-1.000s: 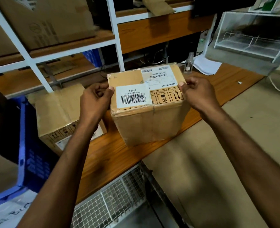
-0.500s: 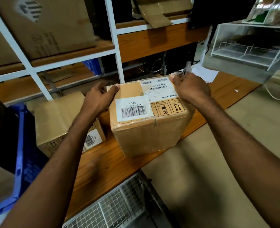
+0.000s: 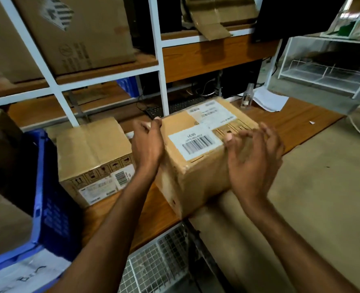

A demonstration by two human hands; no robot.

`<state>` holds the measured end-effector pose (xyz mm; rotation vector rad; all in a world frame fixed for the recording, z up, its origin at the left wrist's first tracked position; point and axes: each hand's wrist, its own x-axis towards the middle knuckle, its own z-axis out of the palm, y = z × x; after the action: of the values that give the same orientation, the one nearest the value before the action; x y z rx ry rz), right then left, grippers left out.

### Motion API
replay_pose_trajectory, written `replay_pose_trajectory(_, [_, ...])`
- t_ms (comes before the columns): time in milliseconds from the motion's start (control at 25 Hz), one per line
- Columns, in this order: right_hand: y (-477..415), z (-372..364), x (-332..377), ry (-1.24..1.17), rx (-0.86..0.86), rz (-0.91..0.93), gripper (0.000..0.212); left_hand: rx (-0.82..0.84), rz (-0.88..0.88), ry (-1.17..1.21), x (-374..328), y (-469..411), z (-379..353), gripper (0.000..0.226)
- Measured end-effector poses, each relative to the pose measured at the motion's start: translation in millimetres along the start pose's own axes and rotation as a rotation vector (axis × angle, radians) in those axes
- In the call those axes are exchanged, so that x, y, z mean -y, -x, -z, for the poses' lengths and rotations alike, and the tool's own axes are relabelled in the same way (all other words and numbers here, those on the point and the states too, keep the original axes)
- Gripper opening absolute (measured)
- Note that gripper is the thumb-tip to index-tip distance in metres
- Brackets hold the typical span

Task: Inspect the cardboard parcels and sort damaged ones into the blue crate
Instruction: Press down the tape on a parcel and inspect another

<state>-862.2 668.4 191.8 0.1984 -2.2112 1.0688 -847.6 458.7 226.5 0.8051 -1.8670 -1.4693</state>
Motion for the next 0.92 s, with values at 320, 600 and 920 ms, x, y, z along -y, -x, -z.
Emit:
replay_pose_trajectory(320, [19,-10,-15,-0.483,0.56,-0.107,0.1,0.237,-0.099,0.139,27,32,5,0.063])
replay_pose_trajectory(600, [-46,16,19,-0.518,0.392,-0.13,0.057,0.163,-0.33,0.061,-28,50,11,0.054])
replay_pose_trajectory(920, [-76,1,43,-0.282,0.417,-0.061,0.043,0.134,-0.348,-0.022,-35,18,3,0.036])
